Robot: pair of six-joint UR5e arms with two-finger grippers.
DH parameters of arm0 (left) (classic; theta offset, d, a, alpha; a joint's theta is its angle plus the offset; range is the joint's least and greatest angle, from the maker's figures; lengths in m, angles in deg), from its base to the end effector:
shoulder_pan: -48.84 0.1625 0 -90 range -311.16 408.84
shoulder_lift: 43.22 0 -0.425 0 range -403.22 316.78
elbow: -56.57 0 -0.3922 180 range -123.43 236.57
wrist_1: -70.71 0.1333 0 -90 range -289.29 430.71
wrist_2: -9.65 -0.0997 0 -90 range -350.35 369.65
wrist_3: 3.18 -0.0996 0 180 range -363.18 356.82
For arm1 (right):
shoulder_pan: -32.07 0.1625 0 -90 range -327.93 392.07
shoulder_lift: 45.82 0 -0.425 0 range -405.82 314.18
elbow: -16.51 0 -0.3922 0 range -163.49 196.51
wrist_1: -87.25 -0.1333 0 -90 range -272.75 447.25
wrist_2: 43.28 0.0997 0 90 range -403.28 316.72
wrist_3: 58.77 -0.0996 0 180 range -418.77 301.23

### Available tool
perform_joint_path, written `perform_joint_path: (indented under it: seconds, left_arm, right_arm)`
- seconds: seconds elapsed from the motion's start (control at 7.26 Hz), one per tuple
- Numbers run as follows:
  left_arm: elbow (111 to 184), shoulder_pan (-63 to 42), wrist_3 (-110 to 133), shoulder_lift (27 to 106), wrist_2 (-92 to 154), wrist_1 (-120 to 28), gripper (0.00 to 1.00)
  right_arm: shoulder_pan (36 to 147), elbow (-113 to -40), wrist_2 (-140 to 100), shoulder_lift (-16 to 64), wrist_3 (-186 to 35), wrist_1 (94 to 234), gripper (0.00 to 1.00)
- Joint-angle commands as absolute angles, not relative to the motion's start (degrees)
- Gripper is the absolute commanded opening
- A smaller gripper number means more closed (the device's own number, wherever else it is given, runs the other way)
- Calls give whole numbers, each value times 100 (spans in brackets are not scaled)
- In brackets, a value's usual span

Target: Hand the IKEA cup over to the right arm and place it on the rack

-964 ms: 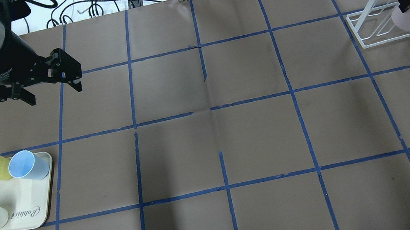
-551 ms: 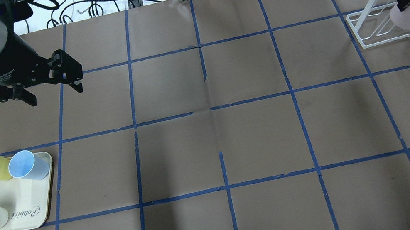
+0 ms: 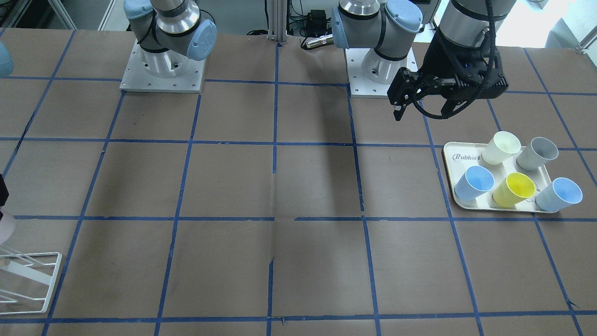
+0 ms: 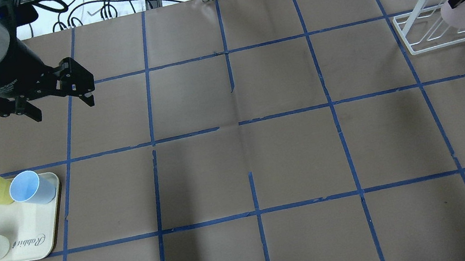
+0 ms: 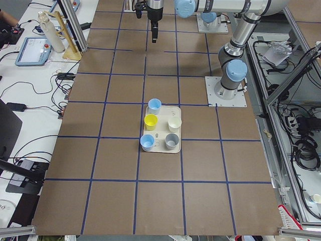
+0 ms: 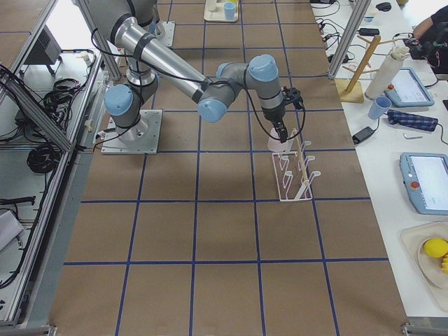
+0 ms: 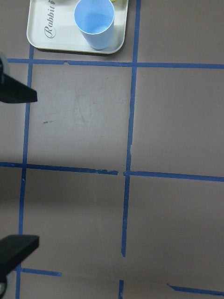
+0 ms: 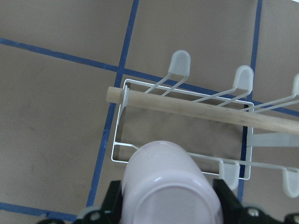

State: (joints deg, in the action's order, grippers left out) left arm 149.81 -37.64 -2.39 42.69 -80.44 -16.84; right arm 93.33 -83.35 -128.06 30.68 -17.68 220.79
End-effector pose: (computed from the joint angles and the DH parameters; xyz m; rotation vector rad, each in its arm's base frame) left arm -0.1042 -0.4744 0.4985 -0.1180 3.1351 -0.0903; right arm -0.1575 -0.5832 0.3615 0.3435 -2.9511 0.5110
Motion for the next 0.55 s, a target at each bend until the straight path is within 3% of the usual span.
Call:
perform_joint_path:
  seconds: [0.0,0.41]
  left_arm:
    - [14991,-3764,-239,4265,-8044,-1683,100]
    - [14965,-3764,-239,4274,-8044,-1683,100]
  right_arm:
    - [9333,-8324,-12792,2925,-1764,22102,19]
    - [9333,-8324,-12784,2775,-1755,22120,19]
